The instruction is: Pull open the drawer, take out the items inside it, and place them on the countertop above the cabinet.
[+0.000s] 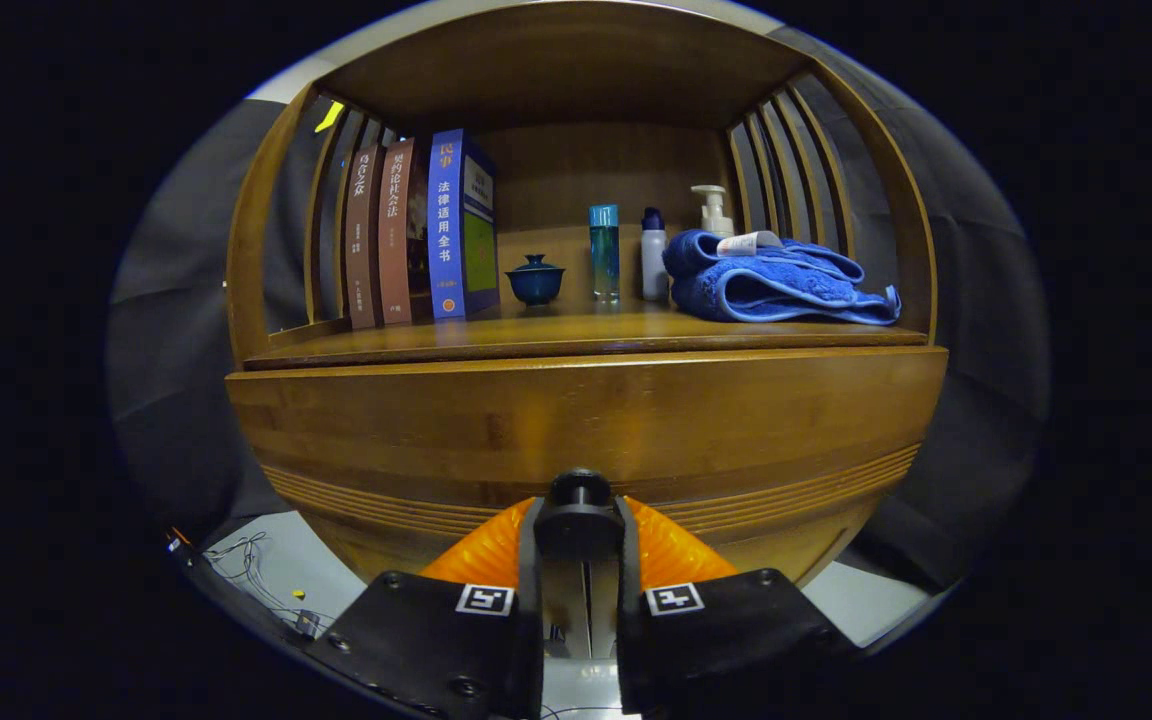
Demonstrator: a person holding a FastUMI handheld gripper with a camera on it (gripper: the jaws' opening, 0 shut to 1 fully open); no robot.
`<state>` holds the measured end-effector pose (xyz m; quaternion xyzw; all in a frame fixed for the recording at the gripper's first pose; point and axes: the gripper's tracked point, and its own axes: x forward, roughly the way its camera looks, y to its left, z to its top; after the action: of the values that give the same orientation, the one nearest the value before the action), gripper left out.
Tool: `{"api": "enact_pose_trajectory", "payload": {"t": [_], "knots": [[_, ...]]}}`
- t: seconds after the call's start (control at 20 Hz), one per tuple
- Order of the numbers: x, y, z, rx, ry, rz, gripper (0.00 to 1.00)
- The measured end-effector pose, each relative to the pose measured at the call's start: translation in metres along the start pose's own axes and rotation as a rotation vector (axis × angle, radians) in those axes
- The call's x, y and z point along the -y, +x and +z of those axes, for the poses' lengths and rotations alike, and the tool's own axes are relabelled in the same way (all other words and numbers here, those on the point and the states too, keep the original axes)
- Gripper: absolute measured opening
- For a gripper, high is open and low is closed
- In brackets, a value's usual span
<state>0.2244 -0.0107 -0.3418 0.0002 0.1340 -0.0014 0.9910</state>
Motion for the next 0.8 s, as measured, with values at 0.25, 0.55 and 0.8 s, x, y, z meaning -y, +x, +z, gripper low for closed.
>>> {"api": "enact_pose_trajectory", "payload": {"t": [0.25, 0.55, 0.8], "knots": [[-0.001, -0.037, -0.009, -0.007, 0.012, -0.002, 0.34], [-0.002, -0.083, -0.020, -0.017, 0.031, 0.001, 0.33], [-0.002, -0.109, -0.027, -0.017, 0.033, 0.002, 0.33]]}}
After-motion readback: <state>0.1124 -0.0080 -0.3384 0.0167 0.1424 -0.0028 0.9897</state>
